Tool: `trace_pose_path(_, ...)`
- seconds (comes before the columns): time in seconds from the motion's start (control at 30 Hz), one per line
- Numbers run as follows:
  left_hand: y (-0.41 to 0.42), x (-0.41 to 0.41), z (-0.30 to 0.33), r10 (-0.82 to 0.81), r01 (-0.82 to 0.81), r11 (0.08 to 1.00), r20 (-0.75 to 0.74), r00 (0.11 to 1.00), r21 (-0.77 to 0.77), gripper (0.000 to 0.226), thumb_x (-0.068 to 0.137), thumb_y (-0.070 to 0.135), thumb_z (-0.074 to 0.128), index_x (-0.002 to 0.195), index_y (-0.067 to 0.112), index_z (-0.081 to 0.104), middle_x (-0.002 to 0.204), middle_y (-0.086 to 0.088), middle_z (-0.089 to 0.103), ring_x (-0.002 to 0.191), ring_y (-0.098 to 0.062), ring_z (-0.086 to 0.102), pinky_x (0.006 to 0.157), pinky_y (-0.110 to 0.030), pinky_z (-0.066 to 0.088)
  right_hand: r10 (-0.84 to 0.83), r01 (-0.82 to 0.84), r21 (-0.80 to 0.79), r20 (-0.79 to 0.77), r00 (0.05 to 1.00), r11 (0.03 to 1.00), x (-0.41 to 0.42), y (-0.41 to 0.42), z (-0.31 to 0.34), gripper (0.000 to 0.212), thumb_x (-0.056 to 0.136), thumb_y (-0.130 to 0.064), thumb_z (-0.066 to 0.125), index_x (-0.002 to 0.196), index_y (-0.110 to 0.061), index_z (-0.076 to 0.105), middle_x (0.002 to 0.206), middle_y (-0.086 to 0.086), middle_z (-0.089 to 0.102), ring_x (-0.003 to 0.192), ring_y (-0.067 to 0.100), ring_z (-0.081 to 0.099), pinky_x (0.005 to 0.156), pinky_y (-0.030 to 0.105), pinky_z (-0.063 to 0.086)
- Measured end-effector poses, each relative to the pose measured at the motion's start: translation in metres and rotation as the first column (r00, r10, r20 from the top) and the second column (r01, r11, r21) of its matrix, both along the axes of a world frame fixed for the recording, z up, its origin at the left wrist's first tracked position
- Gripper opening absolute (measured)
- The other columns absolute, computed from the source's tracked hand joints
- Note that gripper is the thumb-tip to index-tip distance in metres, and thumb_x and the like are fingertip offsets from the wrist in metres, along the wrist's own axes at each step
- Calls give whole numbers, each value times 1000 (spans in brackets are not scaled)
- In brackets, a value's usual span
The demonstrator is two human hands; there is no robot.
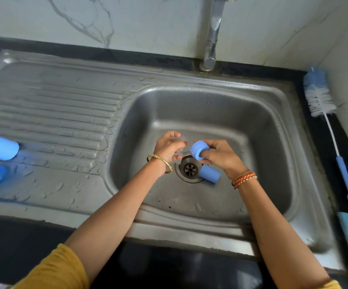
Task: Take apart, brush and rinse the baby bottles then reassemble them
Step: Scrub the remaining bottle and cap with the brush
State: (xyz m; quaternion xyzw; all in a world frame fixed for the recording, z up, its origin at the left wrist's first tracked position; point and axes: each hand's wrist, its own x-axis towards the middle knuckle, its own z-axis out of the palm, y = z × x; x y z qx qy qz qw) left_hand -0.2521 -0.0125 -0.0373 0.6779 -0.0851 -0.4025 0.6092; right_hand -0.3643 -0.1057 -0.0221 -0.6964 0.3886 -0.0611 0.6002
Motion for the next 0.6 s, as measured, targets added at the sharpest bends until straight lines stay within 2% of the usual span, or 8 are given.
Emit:
trace_pose_path(0.07,1,1,-8,-63,60,997,72,995,49,31,80,-9,59,96,16,49,83,-4,54,63,-14,52,47,-17,46,60,-79,-185,-103,993,980,-2,-2,-8,29,80,6,55,101,-13,65,91,6,63,83,13,57,75,22,52)
trace_pose_path(0.1,2,2,-13,-155,127,980,187,970,152,34,79,-9,59,103,14,50,92,-8,57,71,-21,57,54,-21,48,98,-143,-275,-171,980,951,-2,-2,-12,31,80,3,57,106,-12,63,93,7,61,85,15,54,76,16,48)
trace_pose_path(0.13,4,3,-19,-319,219,926,325,890,308,36,79,-5,59,109,13,52,101,-10,60,83,-26,60,65,-24,49,130,-209,-334,-242,962,919,-3,-2,-16,33,79,1,59,110,-10,59,92,7,57,84,17,51,69,11,43)
trace_pose_path(0.17,5,4,-24,-519,310,822,404,754,478,38,79,-2,59,113,12,53,108,-10,61,95,-28,60,73,-25,47,157,-265,-353,-306,939,897,-3,-2,-21,35,78,0,62,112,-7,55,90,7,54,81,19,49,64,13,41)
trace_pose_path(0.23,7,4,-32,-794,422,577,360,490,699,40,78,0,59,116,13,55,116,-9,60,106,-27,58,84,-27,45,204,-357,-331,-417,886,873,-1,1,-33,33,77,-3,64,105,-7,49,90,10,52,79,23,50,67,28,43)
trace_pose_path(0.3,8,3,-39,-890,459,418,253,379,784,39,78,0,61,114,15,60,120,-8,59,109,-25,57,88,-27,45,261,-473,-289,-549,794,832,2,6,-44,25,78,-5,63,95,-12,47,95,13,53,82,26,53,68,34,46)
trace_pose_path(0.43,12,4,-51,-943,439,266,136,304,858,42,75,5,72,115,8,59,119,-13,61,108,-28,59,86,-29,46,366,-617,-158,-683,632,771,2,14,-61,19,82,-7,62,99,-11,56,99,10,49,92,25,57,69,27,47)
trace_pose_path(0.6,12,5,-62,-940,422,254,120,320,870,39,81,8,68,119,0,58,123,-17,58,111,-31,57,89,-32,46,378,-610,-104,-700,606,786,2,15,-75,33,82,-15,70,111,-4,61,106,14,60,94,24,60,81,28,49)
